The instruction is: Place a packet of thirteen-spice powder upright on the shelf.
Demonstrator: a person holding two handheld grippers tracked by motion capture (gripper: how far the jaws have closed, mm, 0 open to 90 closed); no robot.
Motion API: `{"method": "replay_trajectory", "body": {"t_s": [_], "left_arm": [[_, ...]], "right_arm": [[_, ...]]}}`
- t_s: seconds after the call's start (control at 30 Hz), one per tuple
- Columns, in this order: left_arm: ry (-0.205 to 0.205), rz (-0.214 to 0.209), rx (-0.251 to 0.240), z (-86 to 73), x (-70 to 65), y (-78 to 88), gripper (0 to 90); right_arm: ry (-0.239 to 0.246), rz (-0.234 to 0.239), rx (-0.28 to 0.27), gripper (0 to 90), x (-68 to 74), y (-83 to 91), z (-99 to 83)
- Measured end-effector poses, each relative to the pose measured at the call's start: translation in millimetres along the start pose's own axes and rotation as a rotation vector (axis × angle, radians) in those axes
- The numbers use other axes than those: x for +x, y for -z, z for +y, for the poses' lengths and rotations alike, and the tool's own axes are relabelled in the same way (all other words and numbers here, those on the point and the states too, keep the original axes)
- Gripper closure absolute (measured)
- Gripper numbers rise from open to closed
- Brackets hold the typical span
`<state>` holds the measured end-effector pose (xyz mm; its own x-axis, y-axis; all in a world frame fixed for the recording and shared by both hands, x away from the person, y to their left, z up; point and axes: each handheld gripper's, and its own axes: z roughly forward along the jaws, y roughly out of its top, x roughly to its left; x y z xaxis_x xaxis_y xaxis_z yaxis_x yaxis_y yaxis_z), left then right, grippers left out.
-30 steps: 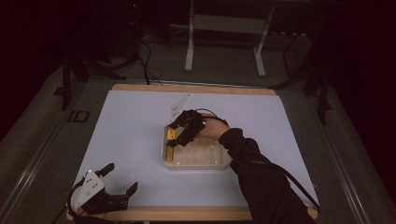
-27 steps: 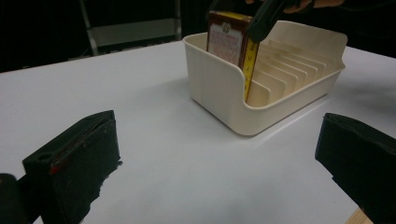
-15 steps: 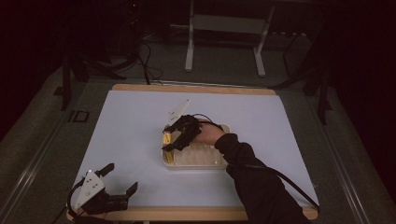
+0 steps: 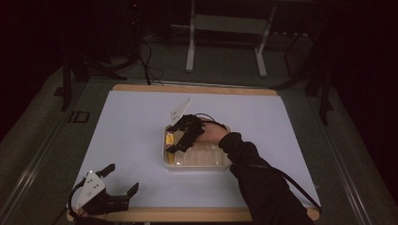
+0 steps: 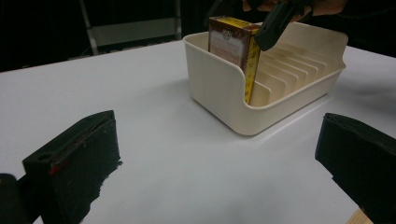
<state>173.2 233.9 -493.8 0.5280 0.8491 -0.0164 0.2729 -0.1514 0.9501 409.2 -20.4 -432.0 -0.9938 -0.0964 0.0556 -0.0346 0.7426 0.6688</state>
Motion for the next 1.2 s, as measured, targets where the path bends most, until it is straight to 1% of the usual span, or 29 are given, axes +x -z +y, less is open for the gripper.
{"method": "replay_trajectory", "body": {"t_s": [0.03, 0.1, 0.13, 0.17, 0.23, 0.3, 0.33, 0.5, 0.67, 0.73, 0.77, 0.83, 0.93, 1.07, 1.1, 1.17, 1.2], "left_arm": [[0.001, 0.0, 0.001, 0.0, 0.0, -0.1, 0.0], [0.0, 0.0, 0.002, 0.0, 0.1, -0.1, 0.0], [0.001, 0.0, 0.001, 0.0, 0.1, -0.1, 0.0], [0.001, 0.0, 0.001, 0.0, 0.0, -0.2, 0.0], [0.0, 0.0, 0.0, 0.0, -0.2, -0.1, 0.0], [-0.001, 0.0, 0.001, 0.0, -0.3, 0.0, 0.0], [-0.002, 0.001, 0.001, 0.1, -0.3, 0.1, 0.0], [-0.001, 0.003, 0.002, 0.2, -0.5, -0.3, 0.0], [-0.002, 0.003, 0.003, 0.2, -0.8, -0.5, 0.0], [-0.001, 0.003, 0.003, 0.1, -0.6, -0.6, 0.0], [-0.001, 0.003, 0.004, 0.1, -0.6, -0.7, 0.0], [-0.003, 0.002, 0.005, 0.1, -0.7, -0.8, 0.0], [-0.004, 0.003, 0.005, 0.1, -0.5, -1.0, 0.0], [-0.005, 0.002, 0.005, 0.1, -0.7, -1.1, 0.0], [-0.005, 0.002, 0.006, 0.1, -0.8, -1.1, 0.0], [-0.004, 0.002, 0.006, 0.0, -0.7, -1.1, 0.0], [-0.004, 0.002, 0.006, 0.0, -0.6, -1.1, 0.0]], "right_arm": [[-0.005, 0.007, -0.007, 19.0, 0.0, 2.2, 0.5], [-0.009, -0.004, -0.014, 19.0, 0.8, 6.0, 1.8], [-0.008, 0.005, -0.021, 19.0, 0.7, 8.7, 2.4], [-0.008, -0.004, -0.02, 19.0, 1.3, 10.8, 2.9], [-0.012, -0.002, -0.019, 19.0, 1.7, 14.7, 3.2], [-0.01, -0.013, -0.019, 18.7, 2.7, 18.0, 3.0], [-0.016, -0.008, -0.022, 18.7, 3.3, 20.3, 2.7], [-0.029, -0.031, -0.02, 18.7, 5.0, 31.3, -1.2], [-0.069, -0.045, -0.049, 15.4, 3.9, 42.1, -6.7], [-0.088, -0.053, -0.046, 13.6, 3.6, 45.6, -9.3], [-0.09, -0.063, -0.046, 13.6, 3.6, 47.1, -10.8], [-0.111, -0.068, -0.038, 12.9, 3.6, 50.1, -13.5], [-0.122, -0.083, -0.032, 12.6, 4.5, 54.9, -18.0], [-0.165, -0.105, -0.046, 12.3, 4.5, 62.8, -23.5], [-0.167, -0.105, -0.056, 12.4, 4.0, 64.7, -25.4], [-0.176, -0.122, -0.062, 12.3, 4.3, 67.9, -28.2], [-0.186, -0.121, -0.067, 12.4, 4.5, 70.4, -30.5]]}}
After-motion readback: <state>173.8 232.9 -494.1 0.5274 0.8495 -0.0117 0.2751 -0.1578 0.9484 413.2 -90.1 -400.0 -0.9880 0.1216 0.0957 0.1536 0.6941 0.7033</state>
